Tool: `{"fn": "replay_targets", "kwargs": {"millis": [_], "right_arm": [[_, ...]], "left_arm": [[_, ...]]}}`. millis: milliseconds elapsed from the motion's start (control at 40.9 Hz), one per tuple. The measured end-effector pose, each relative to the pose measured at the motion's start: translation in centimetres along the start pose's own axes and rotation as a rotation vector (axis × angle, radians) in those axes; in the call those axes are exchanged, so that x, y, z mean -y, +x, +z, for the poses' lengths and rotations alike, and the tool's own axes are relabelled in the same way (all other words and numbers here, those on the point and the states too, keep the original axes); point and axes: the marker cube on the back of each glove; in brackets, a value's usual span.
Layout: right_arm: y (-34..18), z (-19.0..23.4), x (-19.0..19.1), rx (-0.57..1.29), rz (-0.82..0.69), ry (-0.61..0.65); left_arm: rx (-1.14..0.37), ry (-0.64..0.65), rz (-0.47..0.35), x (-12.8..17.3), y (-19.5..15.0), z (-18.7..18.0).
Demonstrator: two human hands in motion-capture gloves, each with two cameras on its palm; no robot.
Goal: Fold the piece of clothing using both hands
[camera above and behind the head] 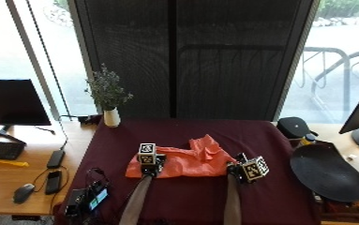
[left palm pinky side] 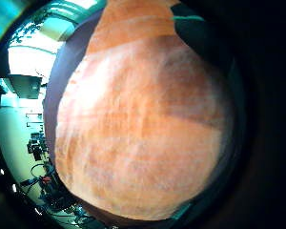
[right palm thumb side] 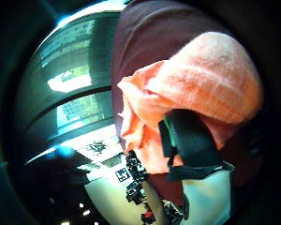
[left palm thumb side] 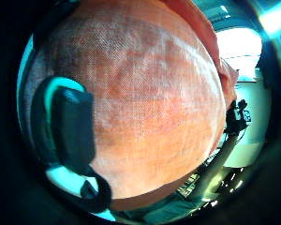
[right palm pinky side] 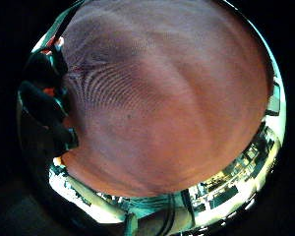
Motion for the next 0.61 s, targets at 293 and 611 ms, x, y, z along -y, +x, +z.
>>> {"fn": "replay_targets", "kwargs": {"millis": [293, 611], "right_arm": [[-0.8, 0.7, -0.3, 0.285, -0.028, 0.011], [-11.5, -1.6, -2.7, 0.308, -0.261, 0.174]], "left_arm": [[0.009, -0.054, -0.003, 0.0, -0.1, 0.3], [-0.089, -0.175, -0.006, 0.1, -0.6, -2.2]]}}
